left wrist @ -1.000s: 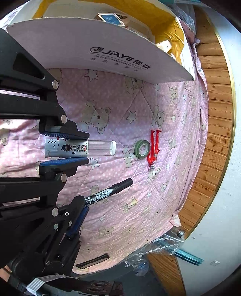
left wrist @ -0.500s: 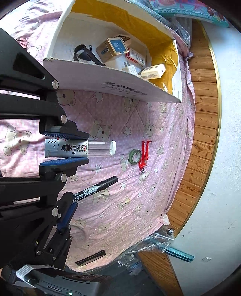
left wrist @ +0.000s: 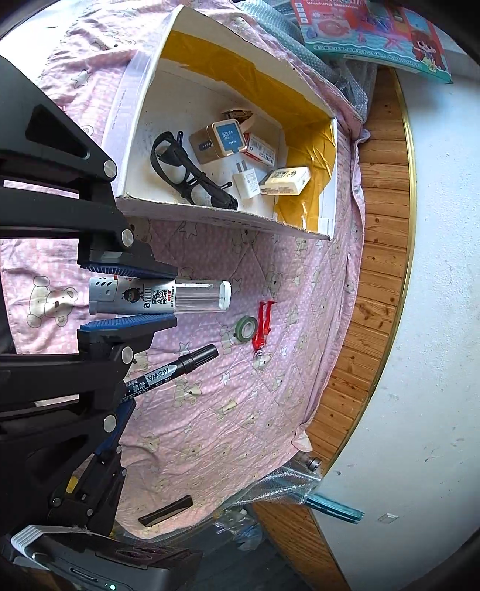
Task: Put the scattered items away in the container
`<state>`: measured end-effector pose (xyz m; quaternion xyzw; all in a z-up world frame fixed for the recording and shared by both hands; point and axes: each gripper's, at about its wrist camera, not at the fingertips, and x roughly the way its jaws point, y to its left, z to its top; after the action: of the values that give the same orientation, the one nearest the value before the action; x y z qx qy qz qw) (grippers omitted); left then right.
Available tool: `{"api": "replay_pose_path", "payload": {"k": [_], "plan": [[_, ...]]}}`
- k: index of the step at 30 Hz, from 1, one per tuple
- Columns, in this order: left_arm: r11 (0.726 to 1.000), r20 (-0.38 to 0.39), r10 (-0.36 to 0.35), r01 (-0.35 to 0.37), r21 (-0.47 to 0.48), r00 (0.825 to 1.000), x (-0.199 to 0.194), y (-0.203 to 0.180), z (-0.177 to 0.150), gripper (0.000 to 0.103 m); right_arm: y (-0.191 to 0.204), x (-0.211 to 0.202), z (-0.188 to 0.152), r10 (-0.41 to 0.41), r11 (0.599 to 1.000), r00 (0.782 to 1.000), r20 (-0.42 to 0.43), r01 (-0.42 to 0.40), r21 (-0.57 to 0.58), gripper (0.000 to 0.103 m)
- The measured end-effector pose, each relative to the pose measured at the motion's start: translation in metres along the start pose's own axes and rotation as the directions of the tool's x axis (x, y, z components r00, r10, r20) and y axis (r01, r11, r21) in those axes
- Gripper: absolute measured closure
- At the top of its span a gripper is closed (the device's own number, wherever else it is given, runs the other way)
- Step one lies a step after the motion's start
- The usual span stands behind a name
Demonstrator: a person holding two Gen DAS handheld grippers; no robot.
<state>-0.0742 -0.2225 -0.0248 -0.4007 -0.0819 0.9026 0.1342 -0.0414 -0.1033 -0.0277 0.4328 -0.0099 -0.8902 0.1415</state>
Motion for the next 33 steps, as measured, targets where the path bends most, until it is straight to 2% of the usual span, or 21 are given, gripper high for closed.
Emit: {"api": "replay_pose_path", "payload": {"k": [16, 25, 33], "plan": [[0.996, 0.079, -0.002, 0.008, -0.083, 0.997, -0.043, 0.049, 0.003, 0.083, 0.045, -0.023, 0.011, 0.058, 0.996, 0.998, 0.028, -0.056, -0.070, 0.089], [0.988, 0.116, 0.035, -0.016, -0.157, 0.993, -0.060, 0.091, 0.007, 0.083, 0.069, -0.025, 0.020, 0.093, 0.990, 0.995, 0.030, -0.090, -0.105, 0.089], [0.982, 0.127, 0.076, -0.052, -0.184, 0.989, -0.066, 0.118, 0.012, 0.083, 0.088, -0.029, 0.037, 0.120, 0.983, 0.992, 0.047, -0.112, -0.145, 0.089]]}}
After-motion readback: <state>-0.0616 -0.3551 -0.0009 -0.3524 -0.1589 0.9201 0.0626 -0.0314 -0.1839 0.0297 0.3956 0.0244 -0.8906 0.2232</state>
